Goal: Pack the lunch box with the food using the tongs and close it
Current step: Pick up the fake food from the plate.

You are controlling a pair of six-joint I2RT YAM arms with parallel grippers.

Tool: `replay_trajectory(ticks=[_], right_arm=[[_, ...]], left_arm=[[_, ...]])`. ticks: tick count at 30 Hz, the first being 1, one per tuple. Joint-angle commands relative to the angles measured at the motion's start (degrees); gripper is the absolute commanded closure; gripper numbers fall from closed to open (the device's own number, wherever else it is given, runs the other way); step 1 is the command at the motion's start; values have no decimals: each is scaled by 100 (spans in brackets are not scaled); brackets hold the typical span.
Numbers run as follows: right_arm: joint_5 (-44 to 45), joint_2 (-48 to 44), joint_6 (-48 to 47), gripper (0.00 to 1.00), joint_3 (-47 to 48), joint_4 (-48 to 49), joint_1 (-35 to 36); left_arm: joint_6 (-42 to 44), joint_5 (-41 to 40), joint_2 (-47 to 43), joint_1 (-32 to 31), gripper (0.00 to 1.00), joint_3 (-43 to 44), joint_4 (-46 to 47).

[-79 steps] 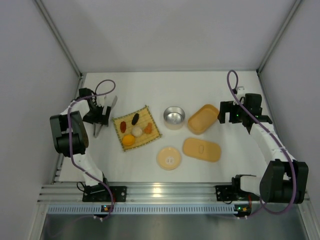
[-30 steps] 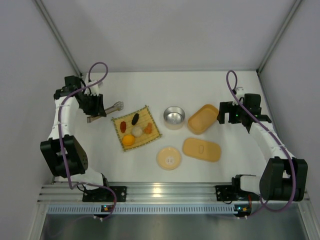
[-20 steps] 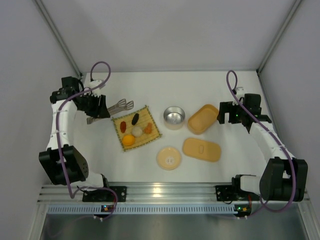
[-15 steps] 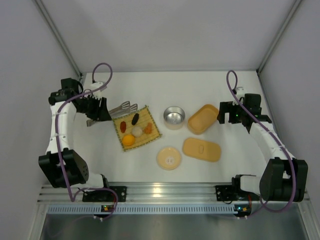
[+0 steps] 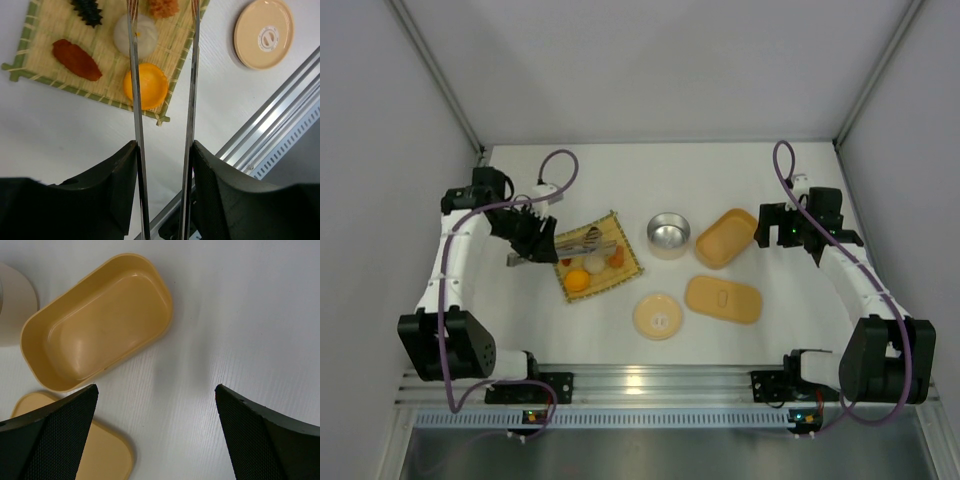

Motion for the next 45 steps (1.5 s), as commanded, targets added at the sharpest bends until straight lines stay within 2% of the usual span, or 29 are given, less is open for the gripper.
replay_trajectory(ticks=[1, 4, 9, 17, 33, 45], right_arm=[[-79, -133, -43, 0, 260, 57, 39], [-53, -150, -61, 1, 251, 39, 39], [-35, -176, -61, 1, 242, 30, 39], [-79, -115, -43, 1, 260, 48, 39], [-79, -133, -43, 1, 251, 39, 39], [-79, -133, -25, 1, 268, 21, 39]], left_arm=[[-37, -286, -314, -630, 49, -290, 249], [-231, -533, -289, -948, 44, -414, 479], [-661, -708, -174, -1002, 38, -274, 558], [-1233, -1271, -349, -1344, 39, -493, 944], [-1664, -1675, -113, -2188, 40, -713, 1261], [-1971, -1992, 90, -2267, 45, -950, 1472]])
